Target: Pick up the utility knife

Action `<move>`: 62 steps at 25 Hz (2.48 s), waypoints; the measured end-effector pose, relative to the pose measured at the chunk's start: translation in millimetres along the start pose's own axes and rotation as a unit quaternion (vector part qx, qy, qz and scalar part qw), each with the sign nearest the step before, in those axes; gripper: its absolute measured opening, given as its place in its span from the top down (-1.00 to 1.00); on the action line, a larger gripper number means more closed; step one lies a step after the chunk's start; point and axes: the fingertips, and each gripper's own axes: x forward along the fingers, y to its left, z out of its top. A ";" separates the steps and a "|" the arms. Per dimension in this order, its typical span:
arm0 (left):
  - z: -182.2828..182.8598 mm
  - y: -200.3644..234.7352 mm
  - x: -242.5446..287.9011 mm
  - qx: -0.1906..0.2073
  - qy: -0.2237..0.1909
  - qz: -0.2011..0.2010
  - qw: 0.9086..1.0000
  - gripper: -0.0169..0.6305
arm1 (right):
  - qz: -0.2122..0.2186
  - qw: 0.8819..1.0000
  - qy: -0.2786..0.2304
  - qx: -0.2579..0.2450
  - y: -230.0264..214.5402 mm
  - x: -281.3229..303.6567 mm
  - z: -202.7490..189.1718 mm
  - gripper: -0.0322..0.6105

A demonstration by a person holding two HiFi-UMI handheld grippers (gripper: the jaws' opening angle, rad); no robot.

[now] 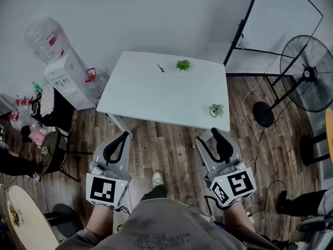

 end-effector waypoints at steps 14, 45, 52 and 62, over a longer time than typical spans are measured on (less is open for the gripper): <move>-17.6 99.6 84.8 -0.009 -0.003 -0.016 1.000 0.95 | -0.008 1.000 0.024 -0.018 -18.1 128.2 9.7 0.16; -62.7 187.8 338.2 -0.070 0.074 -0.022 0.995 0.95 | 0.074 0.990 0.117 0.035 -155.5 370.6 -50.0 0.19; -65.9 188.1 365.8 -0.068 0.091 -0.027 0.993 0.95 | 0.083 0.988 0.123 0.052 -173.3 392.1 -58.6 0.19; -74.4 198.6 388.3 -0.062 0.106 -0.064 0.990 0.95 | 0.064 0.985 0.142 0.070 -175.7 409.3 -67.5 0.20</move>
